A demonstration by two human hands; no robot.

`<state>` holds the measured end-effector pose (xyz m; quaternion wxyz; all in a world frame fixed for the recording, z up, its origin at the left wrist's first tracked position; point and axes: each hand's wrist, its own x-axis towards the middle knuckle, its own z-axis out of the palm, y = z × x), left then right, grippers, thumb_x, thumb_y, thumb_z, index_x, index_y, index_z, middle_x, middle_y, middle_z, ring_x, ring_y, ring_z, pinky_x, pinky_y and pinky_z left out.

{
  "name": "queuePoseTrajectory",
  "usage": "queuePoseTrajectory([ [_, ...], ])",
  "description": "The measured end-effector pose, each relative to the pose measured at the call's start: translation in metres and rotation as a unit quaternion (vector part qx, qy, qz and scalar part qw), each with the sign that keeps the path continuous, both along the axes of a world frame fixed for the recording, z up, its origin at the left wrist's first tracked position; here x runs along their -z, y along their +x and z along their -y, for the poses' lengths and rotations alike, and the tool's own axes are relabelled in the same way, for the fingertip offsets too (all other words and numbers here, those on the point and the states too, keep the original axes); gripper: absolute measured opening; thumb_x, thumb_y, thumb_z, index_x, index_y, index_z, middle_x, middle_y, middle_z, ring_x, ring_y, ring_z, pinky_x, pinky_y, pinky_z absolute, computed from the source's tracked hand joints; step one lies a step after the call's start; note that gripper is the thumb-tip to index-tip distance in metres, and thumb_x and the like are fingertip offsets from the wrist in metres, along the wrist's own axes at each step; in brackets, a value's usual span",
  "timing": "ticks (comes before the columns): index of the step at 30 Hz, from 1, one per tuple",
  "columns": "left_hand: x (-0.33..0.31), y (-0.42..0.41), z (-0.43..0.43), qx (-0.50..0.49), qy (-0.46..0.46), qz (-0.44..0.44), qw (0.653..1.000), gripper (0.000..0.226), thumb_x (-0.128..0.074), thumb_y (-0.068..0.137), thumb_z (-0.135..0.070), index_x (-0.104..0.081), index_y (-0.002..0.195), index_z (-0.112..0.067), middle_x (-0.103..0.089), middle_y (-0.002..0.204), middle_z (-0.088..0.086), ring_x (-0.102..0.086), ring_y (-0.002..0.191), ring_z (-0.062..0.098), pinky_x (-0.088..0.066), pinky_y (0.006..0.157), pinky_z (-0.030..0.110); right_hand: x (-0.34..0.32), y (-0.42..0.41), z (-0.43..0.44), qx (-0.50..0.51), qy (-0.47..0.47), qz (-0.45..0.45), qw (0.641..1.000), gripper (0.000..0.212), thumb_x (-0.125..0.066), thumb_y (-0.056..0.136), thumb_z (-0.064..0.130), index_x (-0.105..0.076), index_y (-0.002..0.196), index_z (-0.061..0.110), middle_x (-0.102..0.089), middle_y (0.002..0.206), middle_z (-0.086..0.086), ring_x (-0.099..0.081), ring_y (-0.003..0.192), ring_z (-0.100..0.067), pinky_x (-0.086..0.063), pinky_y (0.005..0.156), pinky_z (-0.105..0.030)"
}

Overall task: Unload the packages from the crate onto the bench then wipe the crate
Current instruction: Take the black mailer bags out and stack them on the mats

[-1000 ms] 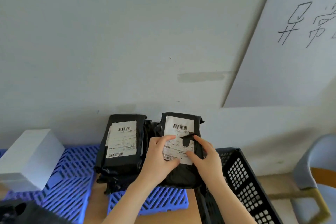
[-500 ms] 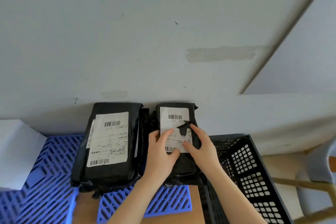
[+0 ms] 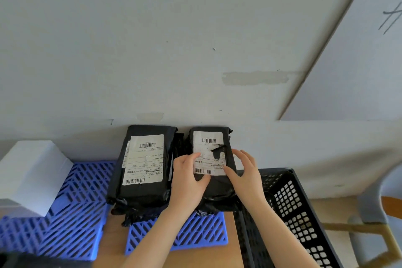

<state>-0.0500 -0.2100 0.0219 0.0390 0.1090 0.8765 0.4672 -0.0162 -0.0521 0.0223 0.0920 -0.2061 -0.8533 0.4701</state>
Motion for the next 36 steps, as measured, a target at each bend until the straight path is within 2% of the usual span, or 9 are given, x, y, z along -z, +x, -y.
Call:
queuePoseTrajectory([
  [3, -0.015, 0.021, 0.011, 0.0, -0.005, -0.021, 1.0, 0.055, -0.072, 0.085, -0.017, -0.049, 0.135, -0.022, -0.042, 0.127, -0.005, -0.035, 0.107, -0.005, -0.024, 0.084, -0.008, -0.019, 0.024, 0.013, -0.001, -0.002, -0.018, 1.0, 0.048, -0.065, 0.089, 0.022, -0.05, 0.134, 0.028, -0.037, 0.145, 0.007, -0.037, 0.13, -0.008, -0.034, 0.098, -0.021],
  [7, -0.037, 0.062, 0.027, 0.003, 0.007, -0.026, 1.0, 0.048, -0.068, 0.089, -0.02, -0.049, 0.133, -0.026, -0.04, 0.12, -0.012, -0.042, 0.11, 0.001, -0.029, 0.089, 0.008, -0.04, 0.069, 0.033, -0.008, -0.011, -0.044, 0.999, 0.044, -0.064, 0.089, 0.02, -0.052, 0.131, 0.029, -0.04, 0.138, 0.01, -0.043, 0.12, -0.004, -0.036, 0.083, -0.008],
  [13, -0.066, 0.139, 0.065, 0.002, 0.042, -0.052, 0.998, 0.042, -0.067, 0.091, -0.023, -0.052, 0.13, -0.028, -0.045, 0.121, -0.013, -0.049, 0.112, 0.002, -0.037, 0.091, 0.018, -0.062, 0.142, 0.076, -0.016, -0.051, -0.081, 0.995, 0.037, -0.062, 0.091, 0.021, -0.054, 0.126, 0.03, -0.045, 0.13, 0.011, -0.048, 0.116, -0.006, -0.04, 0.088, -0.02],
  [19, -0.082, 0.195, 0.124, -0.047, 0.045, -0.085, 0.994, 0.032, -0.065, 0.092, -0.024, -0.057, 0.123, -0.027, -0.055, 0.118, -0.011, -0.055, 0.102, 0.0, -0.047, 0.092, 0.024, -0.082, 0.194, 0.137, -0.068, -0.076, -0.092, 0.99, 0.037, -0.06, 0.092, 0.023, -0.052, 0.127, 0.034, -0.048, 0.13, 0.014, -0.05, 0.111, 0.0, -0.039, 0.075, -0.011],
  [22, -0.092, 0.205, 0.155, -0.068, 0.052, -0.101, 0.991, 0.029, -0.065, 0.092, -0.023, -0.059, 0.12, -0.028, -0.057, 0.115, -0.011, -0.057, 0.099, -0.001, -0.051, 0.092, 0.028, -0.095, 0.2, 0.167, -0.093, -0.077, -0.102, 0.987, 0.036, -0.059, 0.093, 0.022, -0.052, 0.126, 0.033, -0.052, 0.127, 0.015, -0.052, 0.11, 0.002, -0.04, 0.076, -0.01],
  [26, -0.103, 0.202, 0.206, -0.099, 0.061, -0.117, 0.986, 0.027, -0.064, 0.092, -0.02, -0.061, 0.119, -0.024, -0.06, 0.111, -0.009, -0.06, 0.098, 0.002, -0.045, 0.081, 0.013, -0.108, 0.194, 0.213, -0.132, -0.071, -0.108, 0.983, 0.033, -0.058, 0.093, 0.02, -0.055, 0.123, 0.032, -0.056, 0.123, 0.016, -0.053, 0.106, 0.004, -0.042, 0.074, -0.009],
  [30, -0.103, 0.189, 0.269, -0.124, 0.06, -0.114, 0.984, 0.028, -0.065, 0.092, -0.018, -0.06, 0.119, -0.023, -0.061, 0.11, -0.008, -0.06, 0.096, 0.003, -0.046, 0.08, 0.014, -0.114, 0.173, 0.271, -0.164, -0.075, -0.112, 0.977, 0.031, -0.058, 0.092, 0.017, -0.059, 0.122, 0.028, -0.059, 0.118, 0.014, -0.056, 0.1, 0.004, -0.044, 0.069, -0.006],
  [34, -0.086, 0.17, 0.346, -0.15, 0.024, -0.05, 0.987, 0.032, -0.066, 0.091, -0.023, -0.058, 0.122, -0.021, -0.062, 0.112, -0.003, -0.06, 0.094, 0.007, -0.043, 0.075, 0.013, -0.111, 0.146, 0.345, -0.19, -0.082, -0.096, 0.974, 0.029, -0.058, 0.092, 0.017, -0.06, 0.12, 0.027, -0.062, 0.116, 0.012, -0.058, 0.096, -0.001, -0.048, 0.073, -0.019],
  [36, -0.073, 0.16, 0.387, -0.155, -0.009, 0.012, 0.988, 0.039, -0.066, 0.091, -0.025, -0.054, 0.128, -0.021, -0.061, 0.112, -0.001, -0.059, 0.094, 0.01, -0.044, 0.081, 0.022, -0.105, 0.132, 0.383, -0.209, -0.078, -0.083, 0.971, 0.03, -0.059, 0.092, 0.017, -0.06, 0.121, 0.025, -0.062, 0.117, 0.011, -0.058, 0.099, -0.001, -0.045, 0.077, -0.014],
])
